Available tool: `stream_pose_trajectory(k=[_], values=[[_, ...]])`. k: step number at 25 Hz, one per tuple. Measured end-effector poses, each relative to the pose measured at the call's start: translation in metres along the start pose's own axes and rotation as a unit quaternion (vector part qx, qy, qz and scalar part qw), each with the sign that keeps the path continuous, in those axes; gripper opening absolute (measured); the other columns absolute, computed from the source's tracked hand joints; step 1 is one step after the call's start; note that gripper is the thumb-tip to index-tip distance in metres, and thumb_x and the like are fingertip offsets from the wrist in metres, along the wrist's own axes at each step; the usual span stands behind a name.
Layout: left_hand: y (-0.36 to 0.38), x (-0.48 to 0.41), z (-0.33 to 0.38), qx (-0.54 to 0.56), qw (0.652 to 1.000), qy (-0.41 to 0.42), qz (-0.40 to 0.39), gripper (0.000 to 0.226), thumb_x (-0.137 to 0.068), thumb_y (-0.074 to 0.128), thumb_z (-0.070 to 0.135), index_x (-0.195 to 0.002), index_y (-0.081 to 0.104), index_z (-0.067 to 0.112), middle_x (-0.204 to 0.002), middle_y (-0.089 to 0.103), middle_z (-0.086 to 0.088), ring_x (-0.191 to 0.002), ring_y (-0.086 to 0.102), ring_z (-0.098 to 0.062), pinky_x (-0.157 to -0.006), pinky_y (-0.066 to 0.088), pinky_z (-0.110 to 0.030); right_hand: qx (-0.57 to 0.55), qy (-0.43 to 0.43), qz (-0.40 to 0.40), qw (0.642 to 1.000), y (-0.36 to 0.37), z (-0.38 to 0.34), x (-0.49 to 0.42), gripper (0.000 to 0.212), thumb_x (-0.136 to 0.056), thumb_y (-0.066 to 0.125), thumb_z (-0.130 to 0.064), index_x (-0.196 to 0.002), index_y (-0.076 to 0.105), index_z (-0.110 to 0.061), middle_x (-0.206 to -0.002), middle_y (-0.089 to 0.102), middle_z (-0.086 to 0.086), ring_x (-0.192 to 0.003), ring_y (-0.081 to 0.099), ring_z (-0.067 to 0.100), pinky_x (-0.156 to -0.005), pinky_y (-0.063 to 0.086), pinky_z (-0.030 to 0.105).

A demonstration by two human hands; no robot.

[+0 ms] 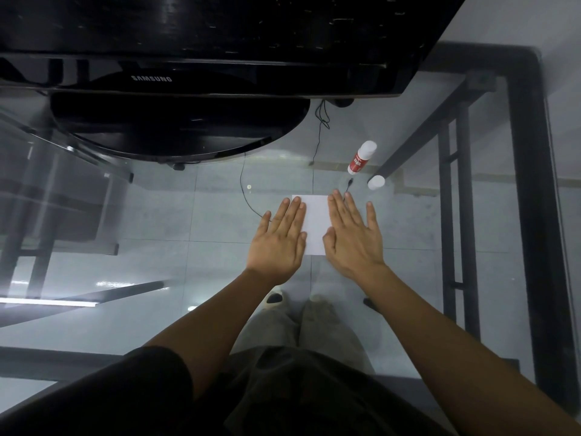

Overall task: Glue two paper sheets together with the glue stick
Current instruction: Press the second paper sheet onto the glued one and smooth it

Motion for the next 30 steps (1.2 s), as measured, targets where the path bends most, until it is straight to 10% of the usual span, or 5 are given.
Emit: stream_pose_trajectory(k=[30], values=[[-0.008, -0.017, 0.007, -0.061, 0.997, 0.042, -0.034, 0.055, -0.093, -0.004, 0.048, -0.140, -0.022, 0.027, -0.157, -0.012, 0.005, -0.132, -0.034, -0.016, -0.105, -0.023, -0.045, -0.001, -0.023, 0.012, 1.000, 0.017, 0.005, 0.004, 0.062, -0.094, 0.015, -0.041, -0.145, -0.011, -0.017, -0.157, -0.003, 0.002, -0.136, -0.020, 0.015, -0.108, -0.011, 0.048]])
Point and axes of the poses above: each hand's wrist, its own x-axis away from the middle knuckle, its own y-axis out of the palm, z = x × y, the point moved 3 cm from there along -x, towards the middle knuckle
